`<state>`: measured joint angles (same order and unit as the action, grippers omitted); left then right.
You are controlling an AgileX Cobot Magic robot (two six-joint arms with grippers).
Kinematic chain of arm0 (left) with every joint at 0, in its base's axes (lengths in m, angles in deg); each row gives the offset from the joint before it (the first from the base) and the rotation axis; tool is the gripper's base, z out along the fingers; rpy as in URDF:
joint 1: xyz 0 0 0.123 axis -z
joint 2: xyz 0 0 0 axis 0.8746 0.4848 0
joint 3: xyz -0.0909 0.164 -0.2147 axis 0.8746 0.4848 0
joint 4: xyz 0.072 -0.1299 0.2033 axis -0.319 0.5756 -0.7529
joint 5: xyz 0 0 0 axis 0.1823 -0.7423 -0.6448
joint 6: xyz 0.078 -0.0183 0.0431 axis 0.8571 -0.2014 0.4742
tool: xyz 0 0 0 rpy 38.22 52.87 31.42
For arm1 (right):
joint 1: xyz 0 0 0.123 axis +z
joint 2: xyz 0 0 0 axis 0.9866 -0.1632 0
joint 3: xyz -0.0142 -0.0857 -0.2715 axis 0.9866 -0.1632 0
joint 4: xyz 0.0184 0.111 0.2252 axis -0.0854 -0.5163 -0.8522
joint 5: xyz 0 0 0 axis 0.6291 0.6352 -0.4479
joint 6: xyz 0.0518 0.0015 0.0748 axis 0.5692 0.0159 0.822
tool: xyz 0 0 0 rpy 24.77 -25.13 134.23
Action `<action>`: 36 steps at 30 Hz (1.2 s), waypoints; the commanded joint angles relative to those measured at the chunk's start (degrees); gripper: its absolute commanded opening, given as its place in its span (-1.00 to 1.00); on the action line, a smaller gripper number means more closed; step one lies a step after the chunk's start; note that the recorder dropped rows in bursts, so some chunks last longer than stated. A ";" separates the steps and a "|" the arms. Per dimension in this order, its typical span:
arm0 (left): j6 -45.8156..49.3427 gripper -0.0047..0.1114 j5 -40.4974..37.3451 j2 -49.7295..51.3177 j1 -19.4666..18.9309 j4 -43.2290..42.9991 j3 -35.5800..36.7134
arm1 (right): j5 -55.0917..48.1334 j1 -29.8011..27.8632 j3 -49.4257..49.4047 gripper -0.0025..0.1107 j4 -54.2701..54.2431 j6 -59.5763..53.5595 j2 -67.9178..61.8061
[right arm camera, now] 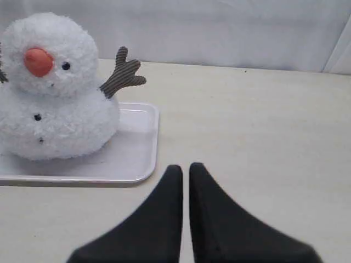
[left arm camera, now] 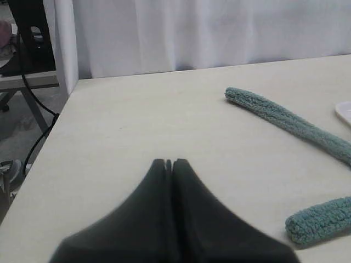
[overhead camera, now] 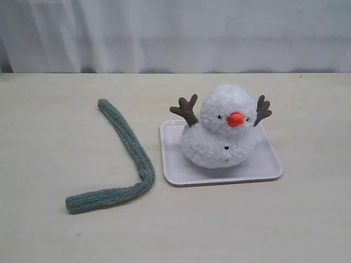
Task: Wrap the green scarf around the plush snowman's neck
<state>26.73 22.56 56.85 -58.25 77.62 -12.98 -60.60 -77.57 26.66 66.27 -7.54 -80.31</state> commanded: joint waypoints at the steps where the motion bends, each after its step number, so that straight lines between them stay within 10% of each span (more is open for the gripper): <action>1: -0.28 -0.92 0.64 -0.20 -0.16 0.08 0.18 | 5.20 -0.19 -0.07 -0.88 4.20 -0.44 0.27; 11: -0.28 -0.92 0.64 -0.20 -0.16 0.08 0.18 | 32.88 -0.19 -0.07 -0.88 -3.37 0.38 0.27; 14: -0.28 -0.92 0.64 -0.20 -0.16 0.08 0.18 | 38.84 -0.19 -0.07 -0.88 -6.69 16.15 0.27; 22: -0.28 -0.92 0.64 -0.20 -0.16 0.08 0.18 | 41.73 -0.19 14.49 -0.87 22.48 39.85 -4.14; 28: -0.28 -0.92 0.64 -0.20 -0.16 0.08 0.18 | 39.81 -0.19 36.83 0.47 67.50 73.33 -20.16; 36: -0.28 -0.92 0.64 -0.20 -0.16 0.08 0.18 | 16.77 -0.19 43.89 0.56 91.28 75.00 -35.29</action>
<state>26.73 22.46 56.85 -58.25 77.62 -12.98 -34.12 -77.57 70.09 153.97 66.88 -112.08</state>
